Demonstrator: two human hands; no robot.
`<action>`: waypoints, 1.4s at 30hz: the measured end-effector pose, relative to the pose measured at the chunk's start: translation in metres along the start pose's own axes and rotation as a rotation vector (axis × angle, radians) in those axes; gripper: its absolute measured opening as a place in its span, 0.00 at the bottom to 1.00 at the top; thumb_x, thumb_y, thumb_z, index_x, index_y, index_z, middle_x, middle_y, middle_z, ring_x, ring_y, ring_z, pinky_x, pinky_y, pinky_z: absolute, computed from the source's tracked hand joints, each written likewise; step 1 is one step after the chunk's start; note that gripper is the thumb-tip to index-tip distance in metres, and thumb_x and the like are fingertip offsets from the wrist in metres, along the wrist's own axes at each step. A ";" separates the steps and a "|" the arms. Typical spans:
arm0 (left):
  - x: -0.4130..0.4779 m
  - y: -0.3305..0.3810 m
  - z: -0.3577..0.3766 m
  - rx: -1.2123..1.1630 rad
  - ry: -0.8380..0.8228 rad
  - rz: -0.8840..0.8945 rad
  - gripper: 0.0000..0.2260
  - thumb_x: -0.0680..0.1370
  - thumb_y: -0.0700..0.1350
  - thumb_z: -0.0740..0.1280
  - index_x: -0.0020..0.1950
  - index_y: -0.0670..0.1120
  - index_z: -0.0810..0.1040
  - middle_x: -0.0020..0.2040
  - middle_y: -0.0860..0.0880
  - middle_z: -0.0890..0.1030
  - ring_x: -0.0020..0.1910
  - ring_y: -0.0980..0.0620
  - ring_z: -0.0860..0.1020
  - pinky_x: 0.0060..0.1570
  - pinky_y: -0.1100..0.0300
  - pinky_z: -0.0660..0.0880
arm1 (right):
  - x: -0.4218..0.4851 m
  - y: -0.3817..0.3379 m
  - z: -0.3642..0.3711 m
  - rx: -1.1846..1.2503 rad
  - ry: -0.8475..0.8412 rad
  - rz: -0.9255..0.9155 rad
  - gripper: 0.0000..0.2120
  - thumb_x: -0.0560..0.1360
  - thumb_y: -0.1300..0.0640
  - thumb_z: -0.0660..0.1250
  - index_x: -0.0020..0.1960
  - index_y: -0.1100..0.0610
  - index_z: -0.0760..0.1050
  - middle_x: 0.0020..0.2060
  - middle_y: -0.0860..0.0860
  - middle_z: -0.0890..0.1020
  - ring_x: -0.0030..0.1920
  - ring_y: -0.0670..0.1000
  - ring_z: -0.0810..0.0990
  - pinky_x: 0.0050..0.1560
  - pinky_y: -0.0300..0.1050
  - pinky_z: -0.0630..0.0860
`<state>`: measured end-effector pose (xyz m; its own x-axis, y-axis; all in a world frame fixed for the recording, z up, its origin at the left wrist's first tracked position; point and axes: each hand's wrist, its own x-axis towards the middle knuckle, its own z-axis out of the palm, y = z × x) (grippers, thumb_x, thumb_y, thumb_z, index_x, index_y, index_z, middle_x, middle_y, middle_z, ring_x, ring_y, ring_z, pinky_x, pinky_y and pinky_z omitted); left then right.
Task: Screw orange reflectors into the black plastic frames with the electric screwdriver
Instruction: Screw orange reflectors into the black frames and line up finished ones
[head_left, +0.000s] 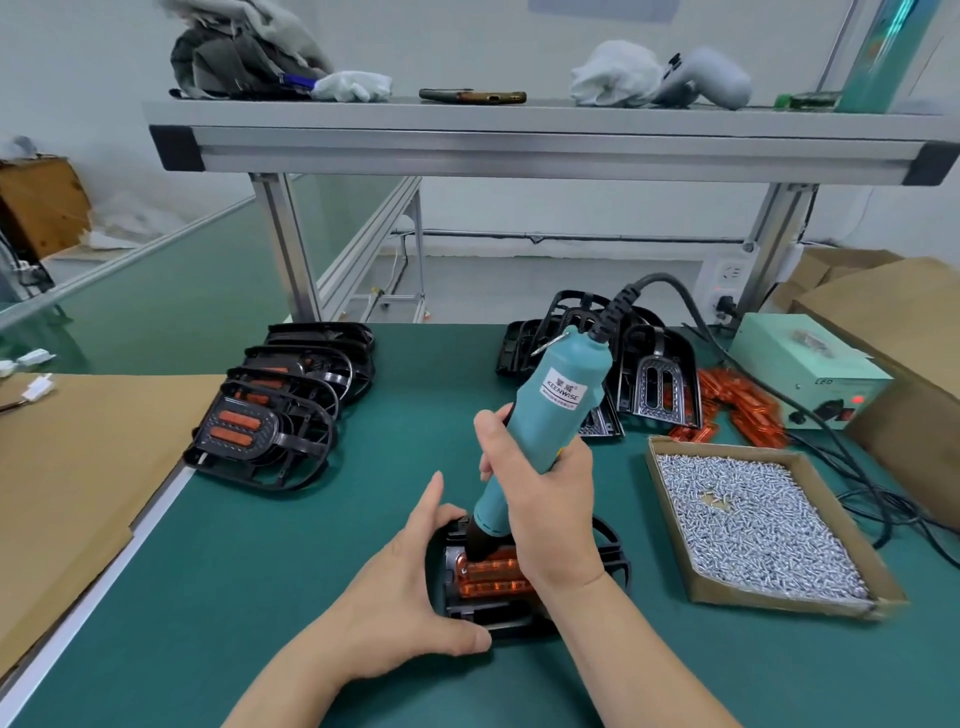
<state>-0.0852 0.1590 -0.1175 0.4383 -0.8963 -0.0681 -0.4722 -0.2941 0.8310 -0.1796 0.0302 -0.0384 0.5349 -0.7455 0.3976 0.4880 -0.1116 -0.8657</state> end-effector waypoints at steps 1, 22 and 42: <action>0.000 0.000 0.000 -0.006 -0.002 -0.002 0.61 0.59 0.57 0.80 0.71 0.72 0.34 0.63 0.84 0.59 0.63 0.80 0.64 0.55 0.83 0.60 | 0.002 -0.005 0.000 0.005 -0.039 -0.013 0.11 0.73 0.52 0.73 0.37 0.54 0.75 0.30 0.51 0.74 0.32 0.49 0.72 0.38 0.38 0.74; -0.003 0.009 -0.002 0.070 0.007 -0.026 0.61 0.59 0.64 0.79 0.73 0.73 0.32 0.71 0.77 0.57 0.67 0.67 0.69 0.66 0.61 0.70 | 0.075 -0.005 -0.109 0.141 0.593 0.311 0.19 0.83 0.43 0.60 0.64 0.58 0.68 0.29 0.48 0.81 0.29 0.44 0.80 0.38 0.44 0.78; -0.004 0.006 -0.001 0.069 -0.004 -0.026 0.60 0.59 0.63 0.79 0.73 0.74 0.34 0.71 0.78 0.56 0.71 0.72 0.62 0.69 0.63 0.66 | 0.075 0.026 -0.169 -0.279 0.558 0.533 0.15 0.82 0.53 0.65 0.63 0.58 0.64 0.48 0.52 0.76 0.43 0.46 0.75 0.37 0.43 0.66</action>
<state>-0.0889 0.1609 -0.1117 0.4479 -0.8894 -0.0917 -0.5124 -0.3394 0.7888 -0.2434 -0.1394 -0.0827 0.1887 -0.9536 -0.2347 0.0362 0.2456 -0.9687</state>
